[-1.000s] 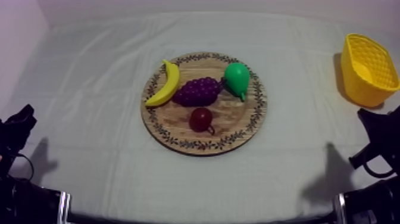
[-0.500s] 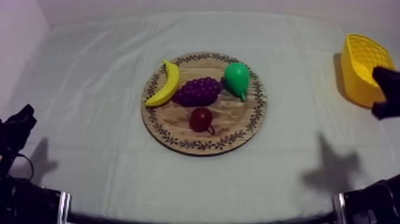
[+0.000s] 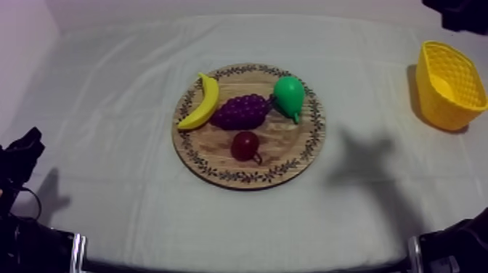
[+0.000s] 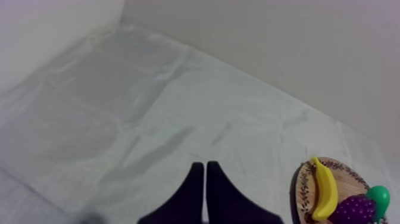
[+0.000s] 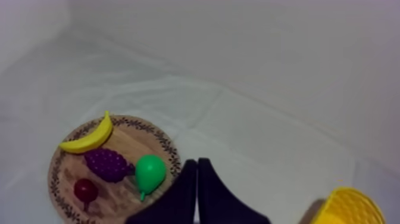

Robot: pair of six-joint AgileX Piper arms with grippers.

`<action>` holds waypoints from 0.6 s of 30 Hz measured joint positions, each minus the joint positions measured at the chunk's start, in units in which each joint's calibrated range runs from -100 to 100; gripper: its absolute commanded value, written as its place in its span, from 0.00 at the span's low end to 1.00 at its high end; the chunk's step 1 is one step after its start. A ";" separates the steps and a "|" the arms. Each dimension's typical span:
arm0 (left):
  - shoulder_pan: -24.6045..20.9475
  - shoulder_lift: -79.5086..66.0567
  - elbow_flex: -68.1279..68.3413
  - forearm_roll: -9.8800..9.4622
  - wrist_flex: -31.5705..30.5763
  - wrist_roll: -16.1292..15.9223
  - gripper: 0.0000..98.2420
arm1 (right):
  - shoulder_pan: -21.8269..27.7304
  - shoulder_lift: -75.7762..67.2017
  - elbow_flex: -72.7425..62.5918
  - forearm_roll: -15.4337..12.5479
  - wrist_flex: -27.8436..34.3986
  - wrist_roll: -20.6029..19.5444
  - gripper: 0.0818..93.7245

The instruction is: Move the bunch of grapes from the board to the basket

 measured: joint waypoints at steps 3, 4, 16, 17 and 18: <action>0.00 0.00 0.00 0.00 0.00 0.00 0.00 | -1.69 6.92 -6.39 -1.47 2.71 2.62 0.00; 0.00 0.00 0.00 0.00 0.00 0.00 0.00 | -2.03 9.28 -7.95 -2.03 3.82 3.33 0.00; 0.00 0.00 0.00 0.00 0.00 -0.03 0.00 | -4.16 30.47 -21.53 -8.18 14.09 15.92 0.01; 0.00 0.00 0.00 0.00 0.00 -0.03 0.00 | -4.37 31.79 -21.97 -8.18 14.51 16.77 0.01; 0.00 0.00 0.00 0.00 0.00 -0.03 0.00 | -4.70 33.03 -22.65 -8.22 14.70 17.74 0.01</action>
